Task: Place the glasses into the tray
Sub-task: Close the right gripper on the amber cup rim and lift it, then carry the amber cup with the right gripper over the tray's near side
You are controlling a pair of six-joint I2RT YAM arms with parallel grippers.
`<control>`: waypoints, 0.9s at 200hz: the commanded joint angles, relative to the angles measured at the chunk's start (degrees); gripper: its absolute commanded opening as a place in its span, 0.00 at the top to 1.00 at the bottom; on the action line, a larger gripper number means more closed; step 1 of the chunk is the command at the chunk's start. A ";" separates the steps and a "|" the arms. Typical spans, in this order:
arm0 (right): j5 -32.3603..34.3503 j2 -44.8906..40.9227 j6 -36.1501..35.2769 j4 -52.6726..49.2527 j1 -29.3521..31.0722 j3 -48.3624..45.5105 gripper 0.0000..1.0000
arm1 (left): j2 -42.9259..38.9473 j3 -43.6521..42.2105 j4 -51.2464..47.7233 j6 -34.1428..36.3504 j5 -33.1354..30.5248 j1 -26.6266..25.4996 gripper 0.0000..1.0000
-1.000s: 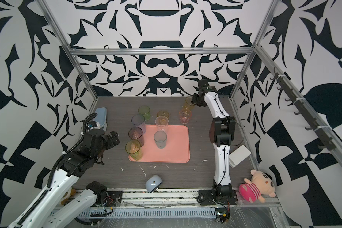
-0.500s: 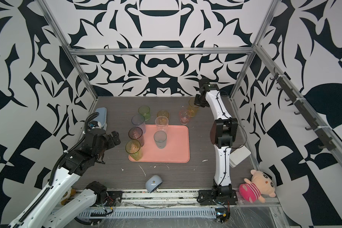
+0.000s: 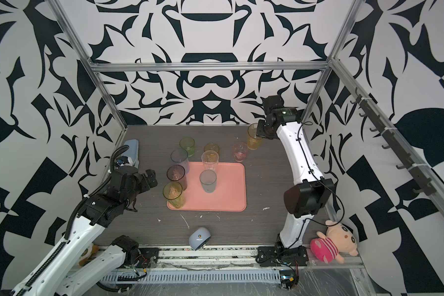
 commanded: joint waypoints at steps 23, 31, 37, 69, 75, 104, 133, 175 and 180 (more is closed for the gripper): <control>1.93 -9.31 1.02 0.34 3.80 -8.78 1.00 | -0.02 0.07 1.24 -0.77 0.82 0.17 0.01; 2.39 -10.70 1.39 0.45 4.69 -10.08 1.00 | -0.09 -0.02 1.33 -0.86 0.93 0.17 0.01; 2.78 -11.59 1.57 0.42 5.46 -11.08 1.00 | -0.11 -0.10 1.44 -0.90 0.96 0.23 0.01; 3.24 -14.92 2.64 0.10 9.54 -14.70 1.00 | 0.07 -0.02 1.44 -1.03 1.26 0.21 0.01; 4.89 -15.44 2.86 0.10 10.40 -15.45 1.00 | 0.15 -0.02 1.44 -0.99 1.21 0.24 0.01; 7.01 -17.28 4.13 -0.44 14.56 -18.81 1.00 | 0.42 0.28 1.59 -1.21 1.47 0.21 0.01; 7.96 -19.21 5.30 -0.60 17.95 -22.42 1.00 | 0.77 0.33 1.69 -1.38 1.58 0.24 0.00; 7.78 -21.82 7.96 0.36 22.90 -28.20 1.00 | 1.19 0.42 2.03 -1.54 2.17 0.23 0.01; 7.84 -21.96 8.36 0.36 23.40 -28.70 1.00 | 1.21 0.46 2.11 -1.54 2.18 0.24 0.01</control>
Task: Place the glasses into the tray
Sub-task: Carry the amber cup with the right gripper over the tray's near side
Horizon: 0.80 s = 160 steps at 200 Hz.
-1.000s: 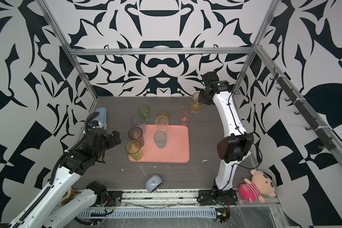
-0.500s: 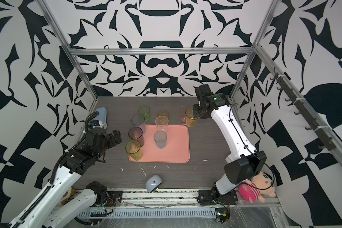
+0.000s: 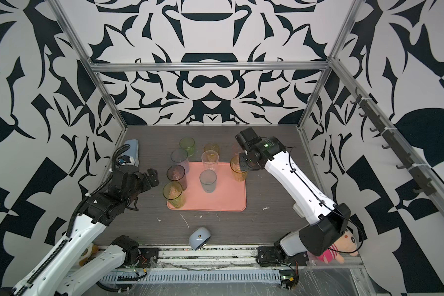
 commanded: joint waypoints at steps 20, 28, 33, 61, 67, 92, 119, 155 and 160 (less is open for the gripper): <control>1.71 -3.02 4.46 1.30 4.68 -3.59 1.00 | 0.34 0.50 1.23 -1.10 0.82 0.17 0.01; 1.71 -3.11 5.07 1.52 5.68 -4.30 1.00 | 0.34 0.54 1.29 -1.18 0.94 0.24 0.01; 1.71 -3.17 5.30 1.62 6.35 -4.66 1.00 | 0.34 0.57 1.09 -1.21 1.02 0.22 0.01; 1.60 -3.20 7.05 2.32 9.10 -6.49 1.00 | -0.14 0.52 0.54 -1.28 1.00 0.24 0.01; 1.57 -3.14 7.39 2.57 9.73 -6.88 1.00 | -0.31 0.43 0.55 -1.30 0.91 0.22 0.00; 0.92 -2.79 8.70 3.54 12.13 -8.34 1.00 | -0.71 0.21 0.46 -1.33 0.71 0.20 0.00; 0.33 -2.42 9.95 5.03 14.24 -9.78 1.00 | -0.72 -0.01 0.39 -1.48 0.76 0.24 0.00; -0.40 -1.38 11.47 6.79 16.60 -10.57 1.00 | -0.87 -0.35 0.32 -1.45 0.75 0.18 0.01; -0.48 -1.16 11.62 6.94 16.86 -10.59 1.00 | -0.89 -0.37 0.40 -1.48 0.76 0.24 0.01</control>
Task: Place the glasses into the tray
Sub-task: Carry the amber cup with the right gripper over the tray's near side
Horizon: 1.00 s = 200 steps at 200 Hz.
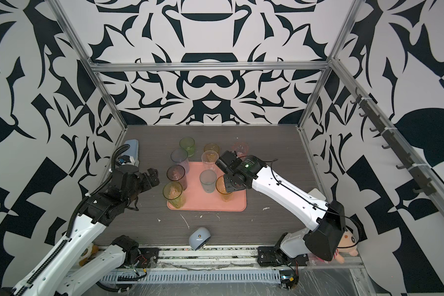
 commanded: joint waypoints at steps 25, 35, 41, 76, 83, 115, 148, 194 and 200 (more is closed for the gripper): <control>-0.55 1.21 3.26 3.40 2.81 0.11 1.00 | -0.76 -0.64 0.09 -1.03 0.06 0.18 0.01; -0.69 1.68 3.60 3.93 3.39 -0.05 1.00 | -0.76 -0.71 0.13 -0.99 0.06 0.23 0.01; -0.63 1.87 3.76 4.32 3.76 -0.23 1.00 | -0.81 -0.74 0.15 -1.03 0.07 0.21 0.00; -1.48 3.31 5.22 6.30 5.21 -0.86 1.00 | -0.76 -1.29 0.59 -1.04 -0.07 0.20 0.01; -1.50 3.60 5.52 6.65 5.57 -0.94 1.00 | -0.76 -1.34 0.57 -0.99 -0.09 0.20 0.00; -1.50 5.18 6.12 7.94 6.53 -0.90 1.00 | -0.59 -1.62 0.66 -0.94 -0.30 0.21 0.00; -1.43 6.22 6.48 9.51 7.14 -0.72 1.00 | -0.67 -1.87 0.77 -0.95 -0.46 0.20 0.00; -1.50 7.96 6.46 10.39 7.54 -0.09 1.00 | -0.76 -2.13 0.79 -0.80 -0.80 0.23 0.01; -1.45 8.15 6.47 10.57 7.50 -0.06 1.00 | -0.76 -2.13 0.75 -0.86 -0.75 0.19 0.00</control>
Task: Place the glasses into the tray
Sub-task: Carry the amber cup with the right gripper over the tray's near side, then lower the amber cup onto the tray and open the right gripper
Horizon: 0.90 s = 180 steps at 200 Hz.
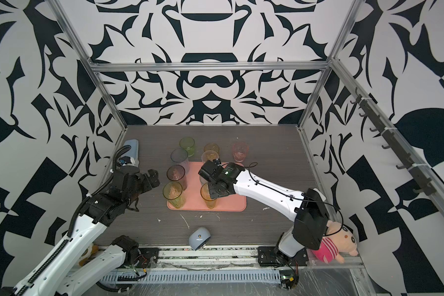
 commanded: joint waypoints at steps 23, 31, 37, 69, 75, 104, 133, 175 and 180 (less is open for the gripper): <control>-1.60 0.76 0.77 2.33 0.57 1.28 1.00 | -0.47 -1.12 0.80 -0.75 -0.75 0.24 0.01; -1.60 1.15 0.81 2.42 0.59 1.35 1.00 | -0.40 -1.17 0.77 -0.71 -0.82 0.22 0.01; -1.69 1.33 0.76 2.47 0.58 1.44 1.00 | -0.39 -1.22 0.85 -0.69 -0.87 0.21 0.01; -2.21 2.83 0.67 2.87 0.68 2.04 1.00 | -0.21 -1.29 0.83 -0.62 -0.99 0.24 0.00; -2.30 3.00 0.72 2.86 0.80 2.17 1.00 | -0.28 -1.30 0.85 -0.58 -1.02 0.20 0.01; -2.91 3.69 0.72 2.82 0.85 2.72 1.00 | -0.30 -1.38 0.80 -0.48 -1.39 0.20 0.00; -2.44 3.89 0.70 2.18 0.89 3.11 0.92 | 0.05 -1.48 0.95 -0.32 -1.48 0.17 0.01; -3.40 5.13 -0.20 1.22 0.88 5.16 0.80 | 0.40 -1.09 1.02 0.06 -1.63 0.24 0.01; -3.36 5.26 -0.33 1.00 0.90 5.46 0.79 | 0.40 -1.04 0.94 0.04 -1.65 0.24 0.01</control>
